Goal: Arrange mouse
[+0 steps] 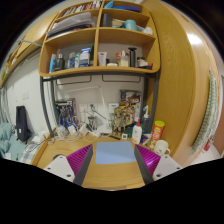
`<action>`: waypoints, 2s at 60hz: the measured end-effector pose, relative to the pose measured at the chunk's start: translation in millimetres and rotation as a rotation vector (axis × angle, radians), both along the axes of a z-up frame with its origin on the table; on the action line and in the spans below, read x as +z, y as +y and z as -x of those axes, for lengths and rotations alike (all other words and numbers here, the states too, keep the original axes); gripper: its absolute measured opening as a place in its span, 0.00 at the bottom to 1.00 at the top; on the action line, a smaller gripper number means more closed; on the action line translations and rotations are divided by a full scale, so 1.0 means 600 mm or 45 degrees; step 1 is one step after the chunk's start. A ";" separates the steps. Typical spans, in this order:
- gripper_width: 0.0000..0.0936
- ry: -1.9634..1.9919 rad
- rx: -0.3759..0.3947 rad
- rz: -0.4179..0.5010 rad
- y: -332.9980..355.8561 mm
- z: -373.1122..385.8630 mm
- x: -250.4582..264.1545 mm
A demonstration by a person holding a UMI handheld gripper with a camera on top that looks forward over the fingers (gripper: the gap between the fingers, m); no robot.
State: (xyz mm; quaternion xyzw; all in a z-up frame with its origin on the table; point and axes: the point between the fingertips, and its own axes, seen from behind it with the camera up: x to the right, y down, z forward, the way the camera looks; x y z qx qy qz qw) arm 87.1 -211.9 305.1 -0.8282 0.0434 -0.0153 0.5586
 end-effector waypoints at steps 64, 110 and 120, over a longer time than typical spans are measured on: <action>0.91 0.205 0.268 0.595 0.221 0.623 -0.472; 0.57 0.021 0.332 0.633 0.369 0.708 -0.521; 0.46 0.002 0.409 0.646 0.363 0.705 -0.522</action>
